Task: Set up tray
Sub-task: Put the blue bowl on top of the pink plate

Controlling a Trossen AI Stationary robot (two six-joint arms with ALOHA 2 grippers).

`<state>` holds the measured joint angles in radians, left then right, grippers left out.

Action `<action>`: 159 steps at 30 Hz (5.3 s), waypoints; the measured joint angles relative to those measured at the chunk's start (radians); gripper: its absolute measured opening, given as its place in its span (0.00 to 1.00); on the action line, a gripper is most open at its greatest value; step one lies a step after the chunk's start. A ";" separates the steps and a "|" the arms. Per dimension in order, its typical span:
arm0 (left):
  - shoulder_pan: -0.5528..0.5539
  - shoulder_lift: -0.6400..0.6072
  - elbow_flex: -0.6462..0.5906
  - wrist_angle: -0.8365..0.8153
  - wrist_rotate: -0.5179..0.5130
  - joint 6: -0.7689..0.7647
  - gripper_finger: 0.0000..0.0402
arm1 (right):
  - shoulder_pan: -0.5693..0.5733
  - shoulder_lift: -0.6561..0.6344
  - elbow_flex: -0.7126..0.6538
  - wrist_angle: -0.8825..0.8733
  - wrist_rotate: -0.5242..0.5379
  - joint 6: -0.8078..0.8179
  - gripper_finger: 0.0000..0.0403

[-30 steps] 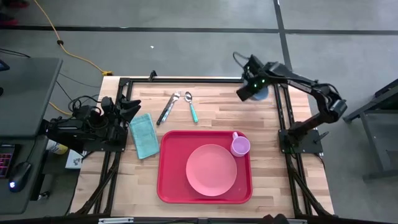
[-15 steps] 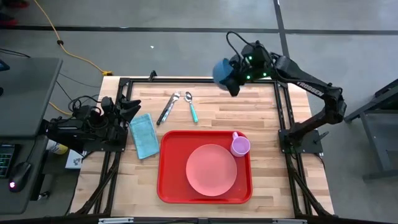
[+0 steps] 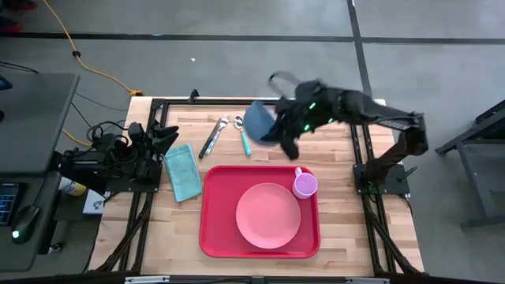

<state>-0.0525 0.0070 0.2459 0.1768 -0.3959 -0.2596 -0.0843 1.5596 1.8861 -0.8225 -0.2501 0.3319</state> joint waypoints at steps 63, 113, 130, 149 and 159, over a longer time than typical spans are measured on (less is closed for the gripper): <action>0.000 0.000 0.000 -0.064 -0.060 -0.090 0.45 | 0.485 0.799 0.422 -0.557 0.456 0.815 0.00; 0.000 0.000 0.000 -0.066 -0.061 -0.090 0.45 | 0.664 0.901 0.422 -0.691 0.243 0.951 0.00; 0.000 0.000 0.000 -0.066 -0.058 -0.109 0.45 | 0.659 0.901 0.422 -0.677 0.270 0.976 0.00; 0.000 0.000 0.000 -0.074 -0.057 -0.105 0.45 | 0.646 0.861 0.422 -0.688 0.358 0.950 0.01; 0.000 0.000 0.000 -0.075 -0.057 -0.105 0.45 | 0.641 0.830 0.422 -0.694 0.344 0.924 0.22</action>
<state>-0.0525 0.0071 0.2459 0.1020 -0.4534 -0.3641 0.5564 2.3894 2.3081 -1.5164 0.0942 1.2556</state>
